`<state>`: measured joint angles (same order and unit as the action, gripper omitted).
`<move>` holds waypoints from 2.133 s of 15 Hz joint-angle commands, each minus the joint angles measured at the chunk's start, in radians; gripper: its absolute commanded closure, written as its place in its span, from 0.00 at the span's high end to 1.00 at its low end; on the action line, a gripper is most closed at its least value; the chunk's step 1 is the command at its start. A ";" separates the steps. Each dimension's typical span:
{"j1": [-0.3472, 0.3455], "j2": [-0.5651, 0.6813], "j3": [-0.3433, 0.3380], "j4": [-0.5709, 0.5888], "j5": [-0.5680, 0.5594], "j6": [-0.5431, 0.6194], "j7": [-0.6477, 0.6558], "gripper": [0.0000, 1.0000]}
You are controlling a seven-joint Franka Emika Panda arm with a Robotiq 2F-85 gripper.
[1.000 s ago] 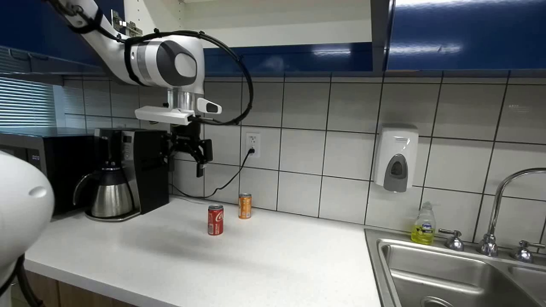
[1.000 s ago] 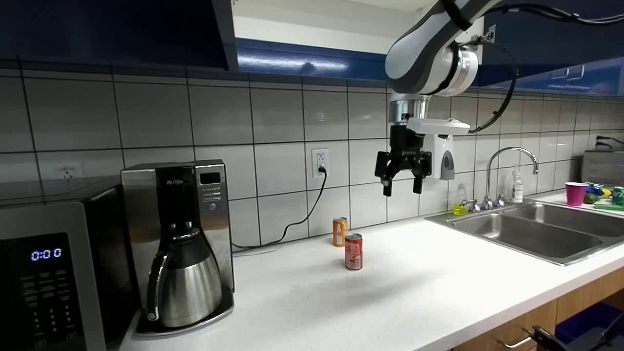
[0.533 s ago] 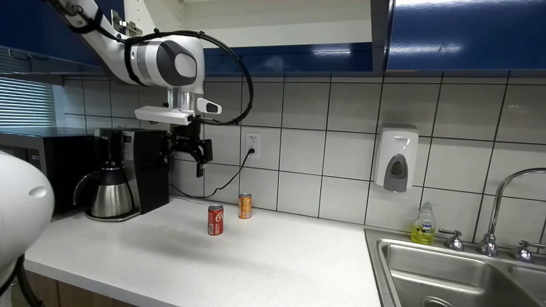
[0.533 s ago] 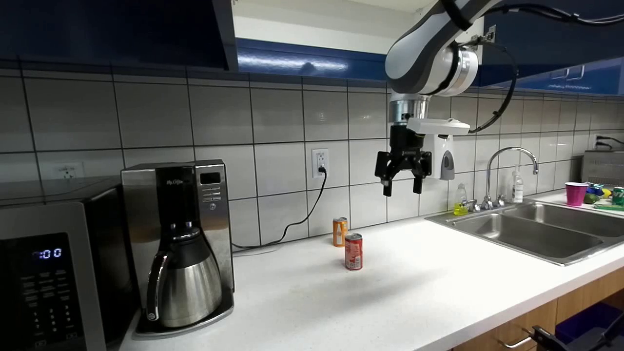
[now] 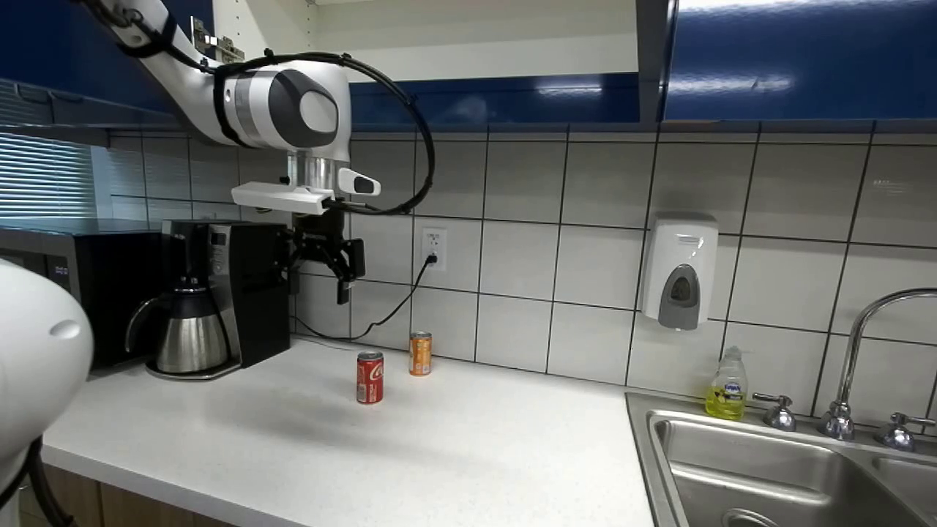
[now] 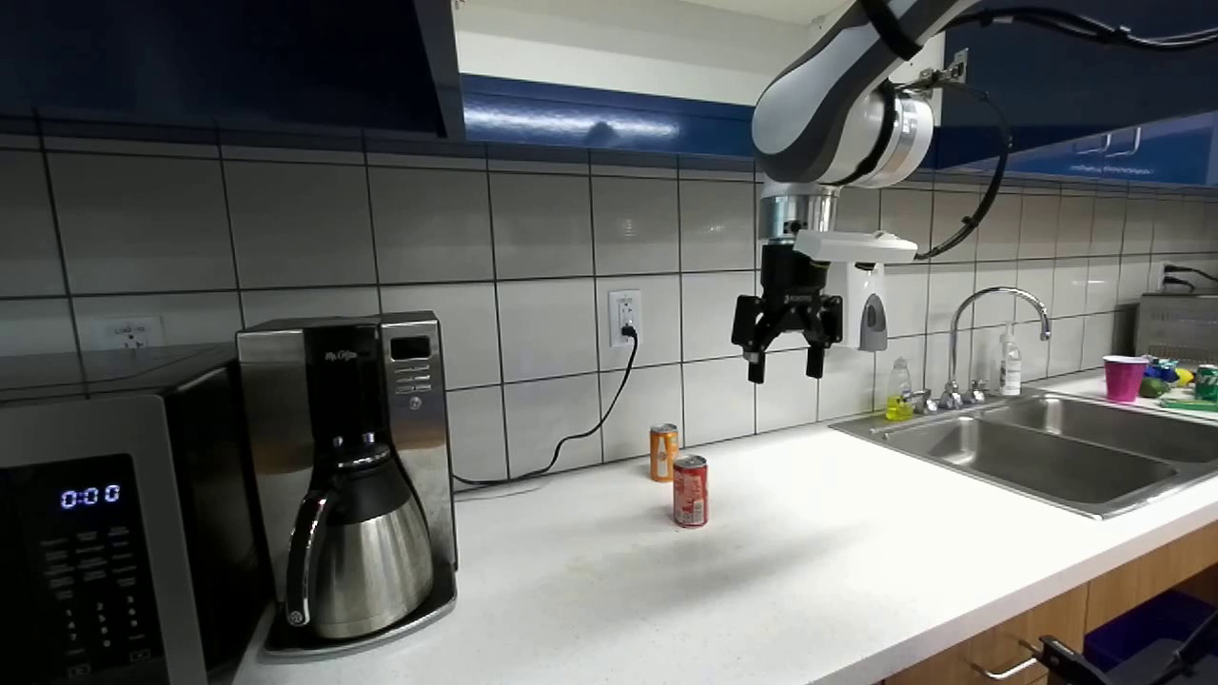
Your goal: Put the can inside the cupboard
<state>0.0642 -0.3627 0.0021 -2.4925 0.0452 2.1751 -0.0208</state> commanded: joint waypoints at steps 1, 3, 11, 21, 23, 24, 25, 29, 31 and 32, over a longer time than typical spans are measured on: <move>-0.008 0.000 0.008 0.001 0.003 -0.002 -0.002 1.00; -0.008 0.000 0.008 0.001 0.003 -0.002 -0.002 1.00; -0.008 0.000 0.008 0.001 0.003 -0.002 -0.002 1.00; -0.034 0.344 0.001 0.092 -0.066 0.267 -0.012 1.00; -0.034 0.441 0.000 0.134 -0.078 0.314 -0.011 1.00; -0.033 0.488 0.001 0.158 -0.089 0.338 -0.005 1.00; -0.030 0.529 0.003 0.183 -0.091 0.353 -0.009 1.00; -0.013 0.666 0.000 0.283 -0.137 0.404 0.010 1.00; 0.000 0.713 -0.001 0.323 -0.156 0.416 0.015 1.00; 0.003 0.733 0.003 0.339 -0.155 0.420 0.010 1.00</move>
<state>0.0572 0.3060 -0.0012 -2.2233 -0.0837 2.5877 -0.0204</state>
